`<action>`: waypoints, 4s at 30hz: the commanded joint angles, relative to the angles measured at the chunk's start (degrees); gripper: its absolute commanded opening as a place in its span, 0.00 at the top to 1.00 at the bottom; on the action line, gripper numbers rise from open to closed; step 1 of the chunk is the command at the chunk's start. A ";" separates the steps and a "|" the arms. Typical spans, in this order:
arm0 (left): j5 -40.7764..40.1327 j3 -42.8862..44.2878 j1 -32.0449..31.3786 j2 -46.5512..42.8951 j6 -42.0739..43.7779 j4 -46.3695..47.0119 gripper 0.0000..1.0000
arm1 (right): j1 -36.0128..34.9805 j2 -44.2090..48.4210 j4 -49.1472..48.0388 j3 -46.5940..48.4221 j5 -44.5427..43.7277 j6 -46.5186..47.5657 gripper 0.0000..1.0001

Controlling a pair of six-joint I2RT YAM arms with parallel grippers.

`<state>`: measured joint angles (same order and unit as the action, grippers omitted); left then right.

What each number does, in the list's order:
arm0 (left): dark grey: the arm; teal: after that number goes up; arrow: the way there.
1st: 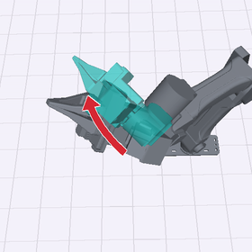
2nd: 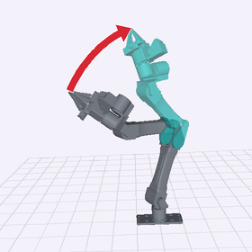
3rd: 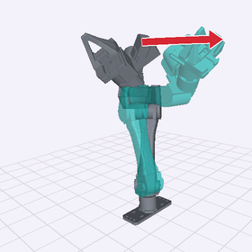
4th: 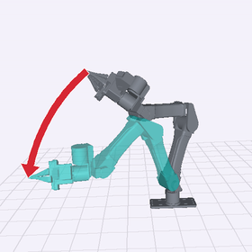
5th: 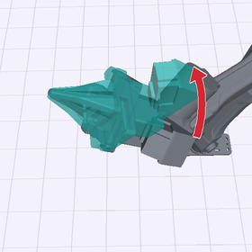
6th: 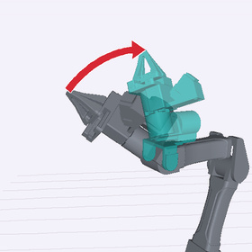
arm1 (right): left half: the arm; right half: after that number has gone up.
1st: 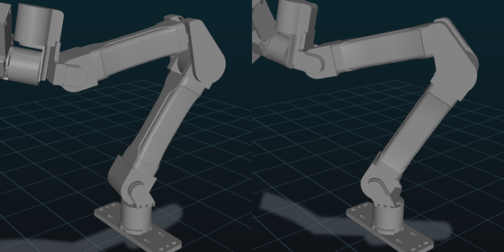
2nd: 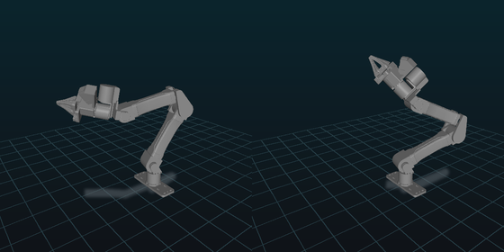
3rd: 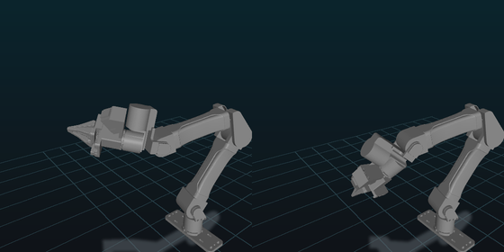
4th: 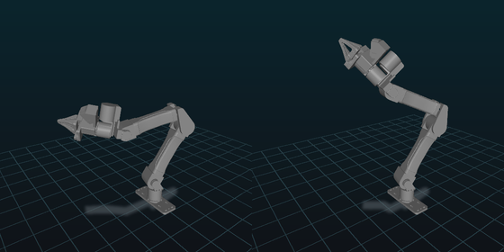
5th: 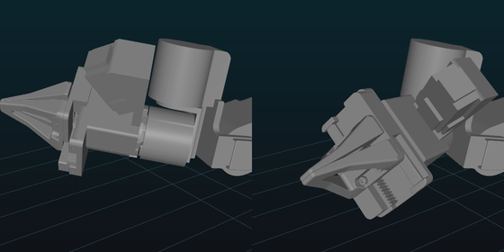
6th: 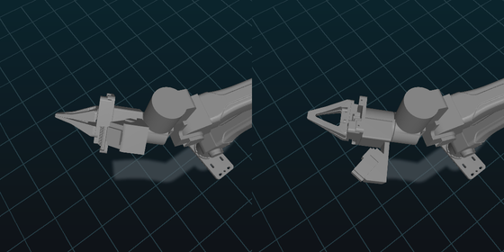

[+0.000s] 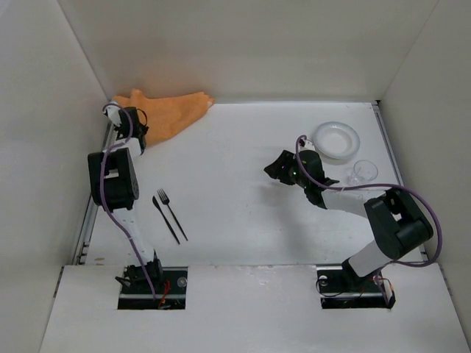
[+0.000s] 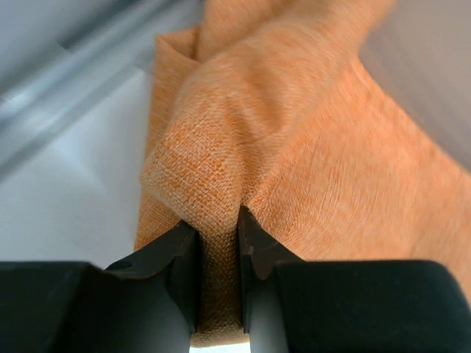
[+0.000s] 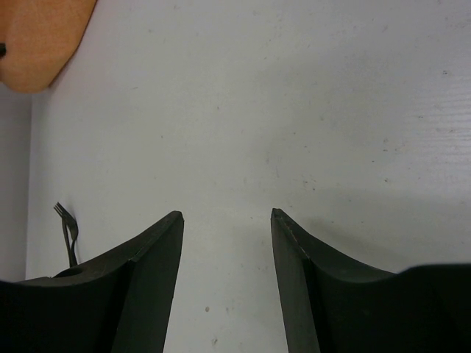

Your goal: Set the dinner table for one person

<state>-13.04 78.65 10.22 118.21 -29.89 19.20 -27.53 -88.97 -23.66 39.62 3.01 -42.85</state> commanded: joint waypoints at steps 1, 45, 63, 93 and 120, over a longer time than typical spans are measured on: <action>8.46 -3.68 -7.96 -3.60 -3.24 5.40 0.86 | -0.64 0.02 -3.06 1.69 -0.90 1.02 0.43; -19.05 -58.78 -45.43 -60.81 -21.25 12.89 0.39 | -8.10 -13.75 22.40 34.52 -17.14 15.86 0.48; -10.60 -66.17 -39.70 -59.42 -21.00 18.93 0.38 | -11.71 -65.69 67.76 120.64 -30.51 26.94 0.25; -10.78 -48.86 -36.10 -45.28 -21.17 14.37 0.39 | -11.98 -52.65 97.67 131.98 -29.28 22.46 1.00; -2.25 -31.90 -44.35 -27.25 -6.78 7.88 0.72 | -18.47 21.90 32.11 -2.86 -34.03 -11.36 0.93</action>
<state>-14.83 42.98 -31.57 90.41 -44.12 30.02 -44.25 -69.10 16.97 40.86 -28.80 -44.56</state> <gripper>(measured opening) 0.283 0.073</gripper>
